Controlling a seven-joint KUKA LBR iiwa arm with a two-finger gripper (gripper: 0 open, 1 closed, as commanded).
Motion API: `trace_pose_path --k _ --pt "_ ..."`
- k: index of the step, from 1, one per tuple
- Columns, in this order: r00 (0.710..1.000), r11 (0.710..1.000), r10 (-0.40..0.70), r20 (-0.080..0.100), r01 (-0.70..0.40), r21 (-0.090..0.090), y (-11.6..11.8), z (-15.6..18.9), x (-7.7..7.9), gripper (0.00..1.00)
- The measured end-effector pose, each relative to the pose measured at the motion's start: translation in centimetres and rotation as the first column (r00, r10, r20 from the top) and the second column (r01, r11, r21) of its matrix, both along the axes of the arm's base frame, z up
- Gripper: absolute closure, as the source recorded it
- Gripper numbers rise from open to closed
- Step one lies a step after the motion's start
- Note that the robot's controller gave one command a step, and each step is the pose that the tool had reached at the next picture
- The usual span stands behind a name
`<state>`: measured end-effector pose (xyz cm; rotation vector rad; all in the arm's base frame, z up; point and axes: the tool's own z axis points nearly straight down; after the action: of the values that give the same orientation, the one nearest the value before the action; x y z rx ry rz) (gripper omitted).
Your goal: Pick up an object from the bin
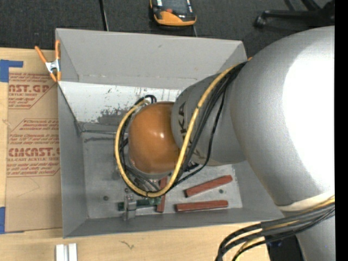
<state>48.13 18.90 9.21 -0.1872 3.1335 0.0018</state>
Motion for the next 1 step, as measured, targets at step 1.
trace_pose_path --k 1 --pt "1.000 1.000 -0.004 -0.002 0.004 0.000 -1.33 -0.29 -0.01 0.00"
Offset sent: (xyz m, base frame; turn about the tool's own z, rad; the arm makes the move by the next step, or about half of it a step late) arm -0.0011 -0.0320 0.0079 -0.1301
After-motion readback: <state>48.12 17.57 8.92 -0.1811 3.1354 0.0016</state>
